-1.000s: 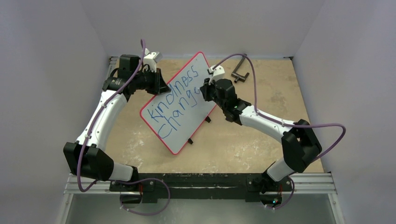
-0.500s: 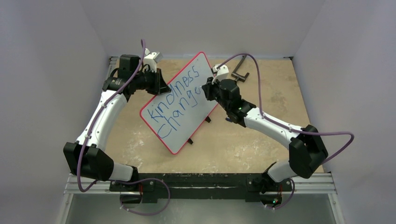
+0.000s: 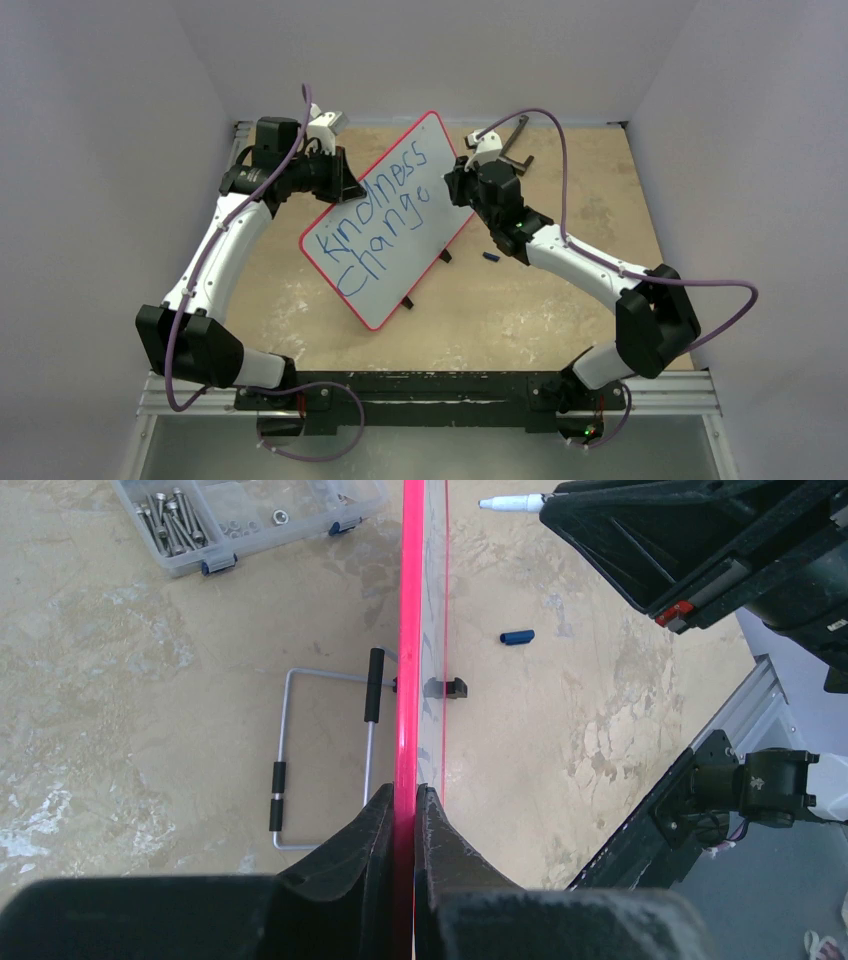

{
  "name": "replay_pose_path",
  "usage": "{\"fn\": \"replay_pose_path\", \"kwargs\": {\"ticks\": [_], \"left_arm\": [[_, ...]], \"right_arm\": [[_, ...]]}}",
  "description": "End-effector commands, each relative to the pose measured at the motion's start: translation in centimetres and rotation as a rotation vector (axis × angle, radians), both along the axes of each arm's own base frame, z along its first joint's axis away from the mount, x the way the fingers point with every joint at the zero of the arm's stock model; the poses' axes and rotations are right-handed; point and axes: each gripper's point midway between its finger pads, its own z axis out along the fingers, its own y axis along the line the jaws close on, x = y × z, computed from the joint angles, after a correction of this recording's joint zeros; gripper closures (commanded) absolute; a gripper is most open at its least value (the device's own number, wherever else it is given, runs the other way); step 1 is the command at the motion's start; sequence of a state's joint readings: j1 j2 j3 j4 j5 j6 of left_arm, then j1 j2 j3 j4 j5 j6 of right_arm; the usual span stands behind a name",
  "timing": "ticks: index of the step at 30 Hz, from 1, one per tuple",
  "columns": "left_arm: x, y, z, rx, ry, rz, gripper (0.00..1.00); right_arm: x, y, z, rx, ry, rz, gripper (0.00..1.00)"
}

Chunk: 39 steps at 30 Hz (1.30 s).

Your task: Write a sentence on the whiteboard

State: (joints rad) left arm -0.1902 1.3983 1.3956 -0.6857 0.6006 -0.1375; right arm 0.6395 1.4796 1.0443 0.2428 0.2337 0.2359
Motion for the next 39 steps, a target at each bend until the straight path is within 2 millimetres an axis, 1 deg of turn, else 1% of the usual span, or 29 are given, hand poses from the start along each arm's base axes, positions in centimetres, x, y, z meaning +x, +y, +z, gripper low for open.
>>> {"fn": "replay_pose_path", "kwargs": {"ticks": [1, 17, 21, 25, 30, 39], "left_arm": [[-0.6, 0.0, 0.3, 0.023, -0.032, -0.028, 1.0], [-0.5, 0.0, 0.3, 0.027, -0.033, -0.025, 1.0], [-0.6, 0.1, 0.3, 0.028, -0.032, -0.026, 1.0], [-0.6, 0.1, 0.3, 0.028, -0.032, -0.026, 1.0], [-0.6, 0.1, 0.3, 0.028, -0.032, -0.026, 1.0], [-0.6, 0.1, 0.3, 0.028, -0.033, -0.026, 1.0]], "right_arm": [[1.5, 0.3, 2.8, 0.051, -0.055, -0.01, 1.0], [2.9, 1.6, 2.5, 0.057, -0.044, 0.028, 1.0], [2.9, 2.1, 2.6, 0.064, -0.045, 0.047, 1.0], [2.8, 2.6, 2.2, 0.047, -0.043, 0.08, 1.0], [2.3, 3.1, 2.1, 0.055, -0.042, 0.123, 1.0], [1.7, 3.5, 1.1, 0.045, -0.023, 0.161, 1.0]]}}
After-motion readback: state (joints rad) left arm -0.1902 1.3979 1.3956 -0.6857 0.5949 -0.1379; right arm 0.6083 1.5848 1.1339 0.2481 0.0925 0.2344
